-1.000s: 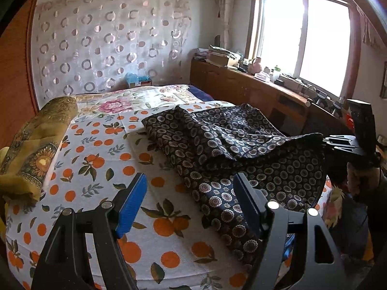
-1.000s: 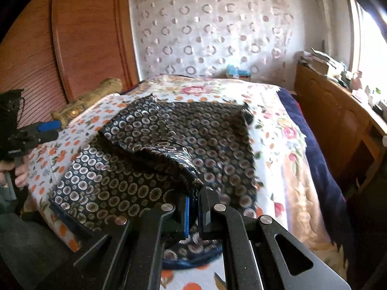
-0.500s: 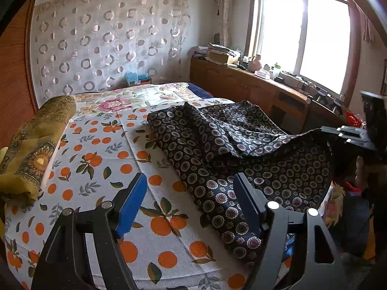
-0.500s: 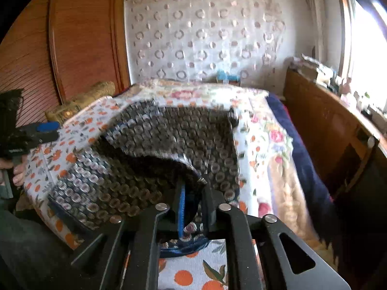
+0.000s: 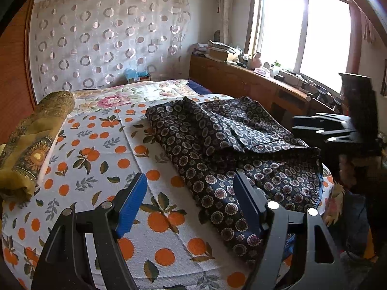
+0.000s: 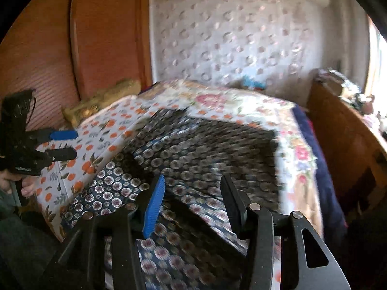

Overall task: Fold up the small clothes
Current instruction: 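Grasp the garment's folded end with the right gripper and fold it over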

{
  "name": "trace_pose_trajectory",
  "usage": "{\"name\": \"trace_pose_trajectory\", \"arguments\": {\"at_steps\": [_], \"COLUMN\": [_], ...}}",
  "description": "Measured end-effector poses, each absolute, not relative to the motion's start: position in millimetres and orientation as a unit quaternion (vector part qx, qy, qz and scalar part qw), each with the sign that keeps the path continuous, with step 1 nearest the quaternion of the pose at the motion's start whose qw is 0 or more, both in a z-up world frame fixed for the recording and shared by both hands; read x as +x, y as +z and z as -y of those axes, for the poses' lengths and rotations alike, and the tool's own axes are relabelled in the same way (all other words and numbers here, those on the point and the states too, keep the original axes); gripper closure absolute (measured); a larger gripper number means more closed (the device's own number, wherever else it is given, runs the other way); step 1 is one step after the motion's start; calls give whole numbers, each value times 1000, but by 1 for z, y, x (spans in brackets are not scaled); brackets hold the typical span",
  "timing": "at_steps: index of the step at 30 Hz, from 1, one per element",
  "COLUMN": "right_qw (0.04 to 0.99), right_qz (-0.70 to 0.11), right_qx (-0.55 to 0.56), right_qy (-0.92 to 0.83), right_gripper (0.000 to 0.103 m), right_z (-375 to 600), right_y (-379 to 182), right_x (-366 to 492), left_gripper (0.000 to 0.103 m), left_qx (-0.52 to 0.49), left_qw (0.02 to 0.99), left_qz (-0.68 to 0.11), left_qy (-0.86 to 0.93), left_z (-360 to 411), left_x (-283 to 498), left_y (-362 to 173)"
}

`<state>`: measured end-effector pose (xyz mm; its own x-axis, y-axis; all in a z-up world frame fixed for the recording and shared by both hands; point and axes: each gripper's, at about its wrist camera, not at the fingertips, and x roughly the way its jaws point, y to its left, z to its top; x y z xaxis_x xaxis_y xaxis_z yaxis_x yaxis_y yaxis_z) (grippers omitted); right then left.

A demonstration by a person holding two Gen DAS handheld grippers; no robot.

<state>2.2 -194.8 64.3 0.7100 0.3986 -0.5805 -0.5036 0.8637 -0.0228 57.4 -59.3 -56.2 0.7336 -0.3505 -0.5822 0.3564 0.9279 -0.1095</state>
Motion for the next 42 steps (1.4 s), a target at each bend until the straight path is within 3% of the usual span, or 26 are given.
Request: {"name": "trace_pose_trajectory", "arguments": {"at_steps": [17, 33, 36, 38, 42], "right_qw": [847, 862, 865, 863, 861], "right_qz": [-393, -365, -364, -367, -373], "right_qx": [-183, -160, -166, -169, -156], "right_qy": [309, 313, 304, 305, 307], "right_gripper": [53, 53, 68, 85, 95], "right_z": [122, 127, 128, 131, 140], "right_y": [23, 12, 14, 16, 26], "right_x": [89, 80, 80, 82, 91], "left_gripper": [29, 29, 29, 29, 29], "left_qx": [-1, 29, 32, 33, 35], "left_qw": [926, 907, 905, 902, 898], "left_qz": [-325, -378, -387, -393, -403], "left_qy": [-192, -182, -176, -175, -175], "left_z": [61, 78, 78, 78, 80], "left_x": [56, 70, 72, 74, 76], "left_y": [-65, -89, -93, -95, -98]}}
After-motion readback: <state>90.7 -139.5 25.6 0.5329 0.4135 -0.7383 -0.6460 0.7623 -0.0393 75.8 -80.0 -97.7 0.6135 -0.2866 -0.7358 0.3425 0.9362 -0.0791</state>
